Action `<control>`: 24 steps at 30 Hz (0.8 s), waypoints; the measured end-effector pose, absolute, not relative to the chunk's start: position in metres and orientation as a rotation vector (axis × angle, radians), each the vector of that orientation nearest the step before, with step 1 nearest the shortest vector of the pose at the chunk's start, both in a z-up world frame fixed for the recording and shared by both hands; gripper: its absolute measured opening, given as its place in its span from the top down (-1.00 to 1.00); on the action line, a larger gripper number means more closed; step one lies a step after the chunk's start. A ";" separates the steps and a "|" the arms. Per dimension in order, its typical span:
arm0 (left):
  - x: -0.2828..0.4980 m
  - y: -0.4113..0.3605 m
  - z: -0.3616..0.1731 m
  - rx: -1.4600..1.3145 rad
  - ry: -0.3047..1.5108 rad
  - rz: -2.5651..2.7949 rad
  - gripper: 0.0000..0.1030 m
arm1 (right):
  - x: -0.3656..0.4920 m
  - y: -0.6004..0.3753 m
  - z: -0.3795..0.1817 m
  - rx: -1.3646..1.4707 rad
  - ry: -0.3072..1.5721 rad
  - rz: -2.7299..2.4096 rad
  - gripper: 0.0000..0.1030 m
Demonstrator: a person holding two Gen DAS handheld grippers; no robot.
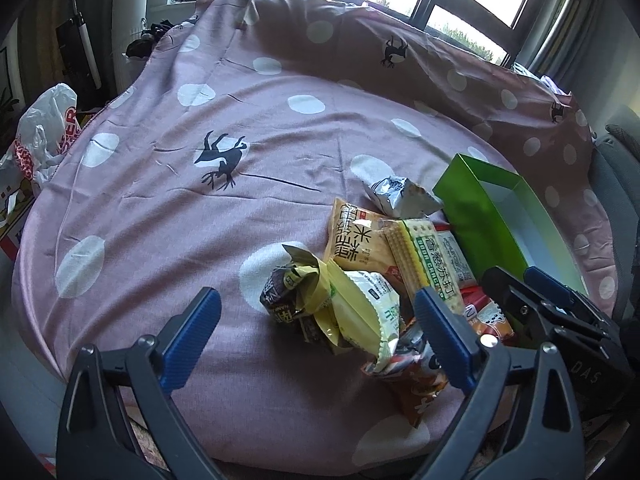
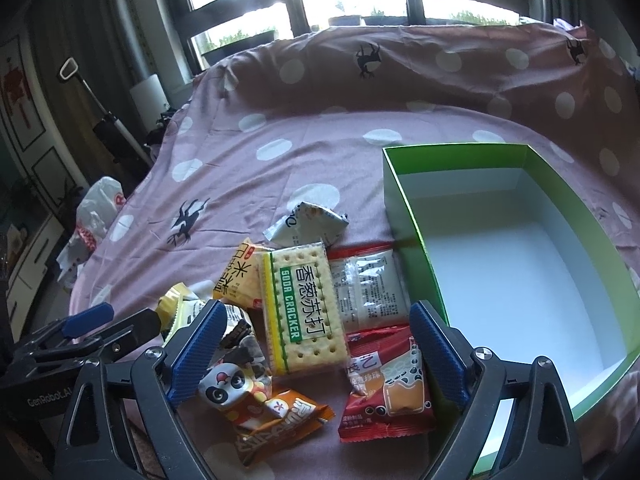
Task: Organize snacks
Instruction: 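Move the right gripper toward the panda-print orange snack bag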
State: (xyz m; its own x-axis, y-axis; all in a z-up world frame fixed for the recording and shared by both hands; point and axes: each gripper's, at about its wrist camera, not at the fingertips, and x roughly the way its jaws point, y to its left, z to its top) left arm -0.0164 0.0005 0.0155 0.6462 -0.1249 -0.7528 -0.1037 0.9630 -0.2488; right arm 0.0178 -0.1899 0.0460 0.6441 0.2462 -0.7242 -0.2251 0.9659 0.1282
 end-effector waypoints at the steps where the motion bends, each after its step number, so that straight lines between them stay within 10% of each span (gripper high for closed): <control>1: -0.017 0.001 0.015 -0.285 0.875 -0.011 -0.87 | 0.017 -0.191 0.047 0.030 0.826 0.271 -0.81; 24: -0.033 -0.012 0.016 -0.289 0.909 -0.001 -0.78 | 0.005 -0.205 0.056 0.131 0.839 0.318 -0.72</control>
State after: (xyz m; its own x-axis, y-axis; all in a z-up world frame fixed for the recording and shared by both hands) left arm -0.0329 -0.0117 0.0155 0.6171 -0.1226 -0.7773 -0.1208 0.9613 -0.2476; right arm 0.0046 -0.2047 0.0564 0.6244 0.3277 -0.7090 -0.2248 0.9447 0.2387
